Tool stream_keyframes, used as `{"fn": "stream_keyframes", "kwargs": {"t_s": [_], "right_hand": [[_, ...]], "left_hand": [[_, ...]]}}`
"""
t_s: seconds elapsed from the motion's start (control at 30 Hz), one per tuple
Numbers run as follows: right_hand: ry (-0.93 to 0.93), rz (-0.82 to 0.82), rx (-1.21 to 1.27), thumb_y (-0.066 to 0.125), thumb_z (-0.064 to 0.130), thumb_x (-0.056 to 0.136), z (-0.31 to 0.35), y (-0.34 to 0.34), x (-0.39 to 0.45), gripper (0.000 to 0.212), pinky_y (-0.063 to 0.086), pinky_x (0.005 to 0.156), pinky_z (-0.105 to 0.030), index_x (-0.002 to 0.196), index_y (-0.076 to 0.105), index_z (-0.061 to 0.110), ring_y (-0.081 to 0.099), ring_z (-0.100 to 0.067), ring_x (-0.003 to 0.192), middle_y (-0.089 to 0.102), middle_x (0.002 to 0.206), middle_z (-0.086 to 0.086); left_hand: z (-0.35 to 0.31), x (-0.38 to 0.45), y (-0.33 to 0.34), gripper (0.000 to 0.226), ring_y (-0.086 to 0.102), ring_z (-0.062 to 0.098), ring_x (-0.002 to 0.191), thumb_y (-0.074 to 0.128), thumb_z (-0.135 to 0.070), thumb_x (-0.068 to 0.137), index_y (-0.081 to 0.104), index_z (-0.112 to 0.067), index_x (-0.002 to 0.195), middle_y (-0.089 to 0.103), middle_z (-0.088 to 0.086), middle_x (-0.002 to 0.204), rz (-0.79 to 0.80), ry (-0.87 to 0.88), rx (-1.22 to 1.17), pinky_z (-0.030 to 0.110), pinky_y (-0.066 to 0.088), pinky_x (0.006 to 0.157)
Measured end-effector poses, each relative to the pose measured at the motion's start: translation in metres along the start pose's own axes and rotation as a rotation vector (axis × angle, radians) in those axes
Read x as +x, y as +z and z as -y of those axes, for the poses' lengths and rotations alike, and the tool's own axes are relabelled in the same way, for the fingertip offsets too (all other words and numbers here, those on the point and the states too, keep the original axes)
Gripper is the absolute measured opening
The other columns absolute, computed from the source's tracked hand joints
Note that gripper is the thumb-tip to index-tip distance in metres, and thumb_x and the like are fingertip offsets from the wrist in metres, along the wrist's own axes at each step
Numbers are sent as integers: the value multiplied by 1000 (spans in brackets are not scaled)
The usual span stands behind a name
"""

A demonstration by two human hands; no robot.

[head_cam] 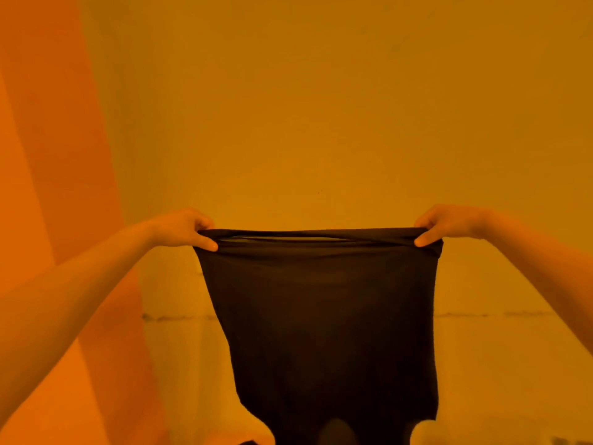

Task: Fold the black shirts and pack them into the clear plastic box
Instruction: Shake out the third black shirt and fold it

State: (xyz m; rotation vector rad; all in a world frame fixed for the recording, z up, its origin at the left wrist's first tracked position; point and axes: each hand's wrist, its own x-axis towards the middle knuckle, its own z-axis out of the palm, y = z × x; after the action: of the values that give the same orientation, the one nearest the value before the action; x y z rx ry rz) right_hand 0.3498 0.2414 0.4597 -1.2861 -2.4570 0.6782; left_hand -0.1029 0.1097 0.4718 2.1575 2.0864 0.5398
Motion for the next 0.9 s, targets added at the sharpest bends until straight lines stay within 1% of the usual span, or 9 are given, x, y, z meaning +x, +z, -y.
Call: {"fn": "stream_keyframes", "kwargs": {"t_s": [0.07, 0.2, 0.3, 0.4, 0.47, 0.5, 0.6, 0.73, 0.9], "right_hand": [[11, 1, -67, 85, 55, 38, 5, -1, -1, 62, 44, 57, -18, 81, 65, 14, 61, -10, 67, 66, 72, 4], [-64, -101, -167, 79, 16, 71, 6, 11, 4, 30, 41, 49, -17, 76, 50, 18, 54, -15, 69, 54, 76, 2], [-121, -113, 43, 74, 8, 75, -4, 7, -2, 19, 43, 60, -22, 74, 55, 12, 56, -17, 71, 59, 72, -2], [-137, -82, 217, 60, 1, 84, -14, 3, -13, 17, 42, 64, -23, 70, 64, 9, 58, -7, 62, 63, 62, 4], [-167, -60, 351, 62, 8, 84, -19, 6, -15, 18, 46, 66, -22, 68, 69, 11, 63, -5, 63, 68, 64, 1], [-175, -58, 408, 72, 23, 77, -20, 8, -15, 14, 49, 68, -22, 68, 72, 12, 65, -6, 68, 70, 70, -1], [-234, -96, 652, 86, 56, 39, -27, 11, -6, 57, 54, 74, -20, 76, 76, 14, 67, -10, 84, 73, 86, -1], [-288, -102, 929, 91, 48, 36, -29, 18, 2, 67, 55, 78, -25, 92, 75, 14, 67, -17, 94, 71, 101, -7], [-234, -81, 681, 88, 54, 31, -24, 15, -7, 75, 50, 78, -23, 85, 68, 6, 66, -12, 81, 71, 84, -3]], "left_hand": [[-7, 5, 6, 28, 43, -2, 43, 67, -18, 84, 54, -16, 59, 45, -2, 55, -83, 33, -8, 15, 30, 46], [-16, 11, 10, 21, 48, 1, 54, 53, -18, 93, 63, -8, 78, 52, 7, 67, -307, 35, -249, 15, 34, 51], [-6, 8, 6, 18, 48, 13, 66, 50, -16, 95, 62, -10, 83, 53, 6, 74, -214, -67, -395, 20, 39, 55], [4, 4, 5, 22, 58, 5, 58, 44, -11, 96, 58, -11, 79, 58, 4, 72, -127, -107, -608, 13, 47, 53], [6, 5, 8, 27, 55, -2, 48, 40, -12, 97, 55, -10, 75, 60, -4, 58, -128, -118, -703, 10, 46, 48], [6, 4, 11, 28, 54, -2, 45, 40, -13, 98, 55, -11, 74, 60, -8, 53, -128, -122, -733, 10, 44, 46], [6, 8, 17, 36, 50, -2, 43, 40, -12, 97, 62, -14, 69, 58, -9, 50, -118, -95, -788, 10, 41, 45], [5, 12, 16, 32, 38, -2, 39, 38, -9, 98, 53, -14, 70, 45, -12, 44, -151, -68, -823, 10, 32, 42], [7, 10, 9, 36, 40, -2, 41, 40, -8, 97, 61, -16, 69, 50, -14, 47, -178, -59, -860, 10, 33, 44]]}}
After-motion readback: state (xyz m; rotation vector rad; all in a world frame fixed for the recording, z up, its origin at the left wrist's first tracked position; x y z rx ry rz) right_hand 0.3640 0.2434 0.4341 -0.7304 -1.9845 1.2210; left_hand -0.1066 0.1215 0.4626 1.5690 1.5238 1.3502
